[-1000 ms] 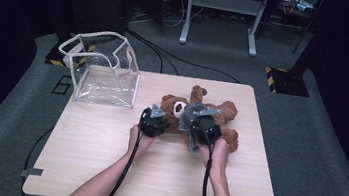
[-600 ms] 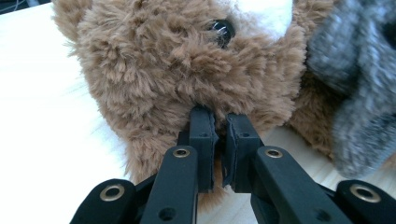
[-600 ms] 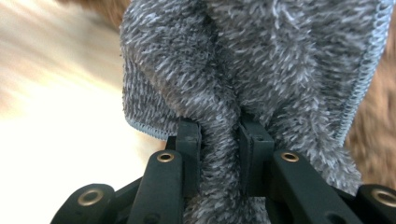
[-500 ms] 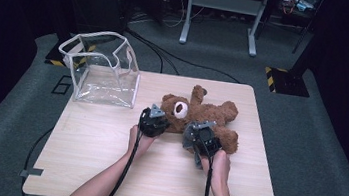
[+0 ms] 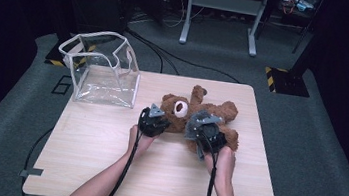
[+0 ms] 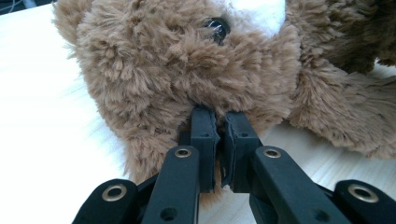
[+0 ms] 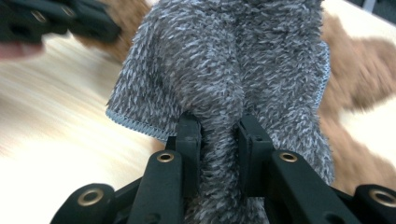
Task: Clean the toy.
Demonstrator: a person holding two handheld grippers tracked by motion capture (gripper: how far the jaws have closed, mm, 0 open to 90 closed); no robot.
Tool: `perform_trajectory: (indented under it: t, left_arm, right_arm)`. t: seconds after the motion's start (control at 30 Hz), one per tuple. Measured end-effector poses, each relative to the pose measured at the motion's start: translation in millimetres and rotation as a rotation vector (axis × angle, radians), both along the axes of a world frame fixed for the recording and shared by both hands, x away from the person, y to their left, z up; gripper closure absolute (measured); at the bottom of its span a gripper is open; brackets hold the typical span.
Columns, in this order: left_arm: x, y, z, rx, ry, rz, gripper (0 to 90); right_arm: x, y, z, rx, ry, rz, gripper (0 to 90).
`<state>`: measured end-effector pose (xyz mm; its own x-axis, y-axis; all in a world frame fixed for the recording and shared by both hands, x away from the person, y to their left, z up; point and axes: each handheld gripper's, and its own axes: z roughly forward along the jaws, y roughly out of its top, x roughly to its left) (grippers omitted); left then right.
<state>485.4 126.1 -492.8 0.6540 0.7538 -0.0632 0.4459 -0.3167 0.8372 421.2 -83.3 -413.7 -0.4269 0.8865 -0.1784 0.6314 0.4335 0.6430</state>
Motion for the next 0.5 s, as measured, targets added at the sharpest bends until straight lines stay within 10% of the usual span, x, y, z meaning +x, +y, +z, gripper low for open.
perform_trajectory:
  t: [0.2, 0.5]
  left_arm:
    - [0.3, 1.2, 0.3, 0.006, 0.003, -0.006, 85.0]
    - [1.3, 2.2, -0.5, -0.005, 0.003, -0.011, 85.0]
  right_arm:
    - [27.6, 21.0, -29.8, -0.046, 0.082, 0.017, 73.4]
    - [13.9, -1.7, -44.2, -0.072, 0.141, -0.021, 73.8]
